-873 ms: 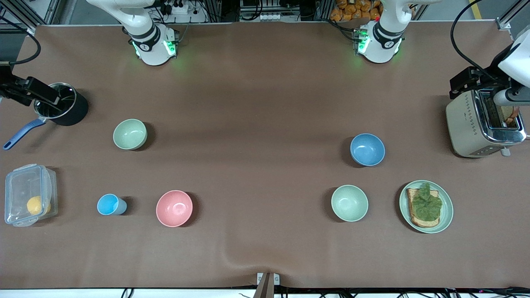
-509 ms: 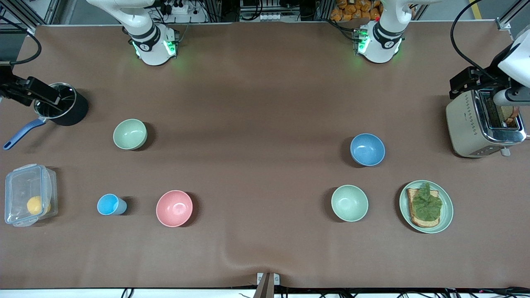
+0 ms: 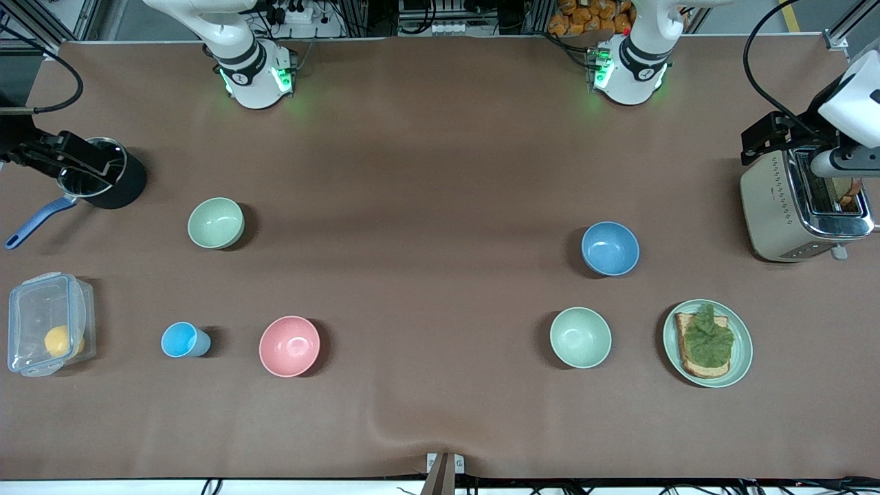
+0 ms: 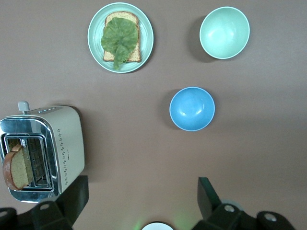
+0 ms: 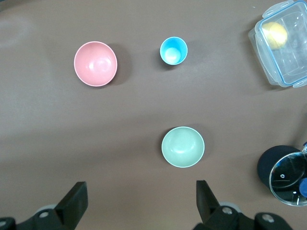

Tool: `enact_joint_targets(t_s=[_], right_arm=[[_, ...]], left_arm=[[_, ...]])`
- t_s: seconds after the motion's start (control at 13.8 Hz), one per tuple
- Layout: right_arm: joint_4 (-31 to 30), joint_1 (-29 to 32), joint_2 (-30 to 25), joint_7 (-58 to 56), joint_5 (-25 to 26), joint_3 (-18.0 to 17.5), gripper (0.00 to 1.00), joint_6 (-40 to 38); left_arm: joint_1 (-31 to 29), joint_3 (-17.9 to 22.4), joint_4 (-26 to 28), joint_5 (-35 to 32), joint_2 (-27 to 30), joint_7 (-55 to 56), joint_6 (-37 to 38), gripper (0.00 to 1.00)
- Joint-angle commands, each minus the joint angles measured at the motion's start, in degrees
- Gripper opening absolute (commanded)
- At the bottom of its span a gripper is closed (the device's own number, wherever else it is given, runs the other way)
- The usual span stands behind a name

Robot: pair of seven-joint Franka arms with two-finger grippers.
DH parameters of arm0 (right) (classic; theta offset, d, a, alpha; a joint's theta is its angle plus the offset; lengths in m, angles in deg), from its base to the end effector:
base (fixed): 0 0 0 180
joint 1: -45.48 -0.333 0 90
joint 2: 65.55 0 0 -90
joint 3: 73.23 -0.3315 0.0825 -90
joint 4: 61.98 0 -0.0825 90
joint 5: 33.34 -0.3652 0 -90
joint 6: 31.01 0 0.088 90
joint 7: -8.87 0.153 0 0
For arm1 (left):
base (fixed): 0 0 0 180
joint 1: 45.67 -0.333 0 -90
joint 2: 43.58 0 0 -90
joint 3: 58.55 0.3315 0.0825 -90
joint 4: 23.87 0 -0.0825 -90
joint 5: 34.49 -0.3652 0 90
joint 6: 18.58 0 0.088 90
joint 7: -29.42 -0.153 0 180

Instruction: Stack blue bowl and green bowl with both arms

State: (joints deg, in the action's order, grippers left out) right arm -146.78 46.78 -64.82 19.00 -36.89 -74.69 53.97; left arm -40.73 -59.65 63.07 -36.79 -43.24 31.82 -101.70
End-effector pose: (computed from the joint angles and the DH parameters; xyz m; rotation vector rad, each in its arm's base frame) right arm 0.5308 0.0113 0.6206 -3.0696 0.2598 0.0233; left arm 0.5165 -0.0481 0.6111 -3.0945 0.0927 0.0892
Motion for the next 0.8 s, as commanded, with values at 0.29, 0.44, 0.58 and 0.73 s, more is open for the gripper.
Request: enact_joint_targets(t_s=[0.29,0.44,0.58,0.73], right_arm=[[-5.63,1.24,-0.47,-0.37,0.92,0.31,1.0,2.03],[-8.7,1.42,-0.47,-0.37,0.92,0.31,1.0,3.69],[-14.4,1.68,-2.04,-0.46,0.92,0.4,1.0,7.73],[-17.5,2.91,-2.49,-0.81,0.92,0.4,1.0,9.15]], left_arm=[[2.0,-0.22,0.59,2.48,-7.0,0.06,0.06,1.0],[1.74,-0.91,3.39,2.56,-8.07,0.06,-2.74,1.0],[1.57,-0.92,7.52,2.56,-8.07,-0.03,-6.51,1.0],[1.57,-1.01,10.69,2.74,-9.03,-0.03,-10.64,1.0]])
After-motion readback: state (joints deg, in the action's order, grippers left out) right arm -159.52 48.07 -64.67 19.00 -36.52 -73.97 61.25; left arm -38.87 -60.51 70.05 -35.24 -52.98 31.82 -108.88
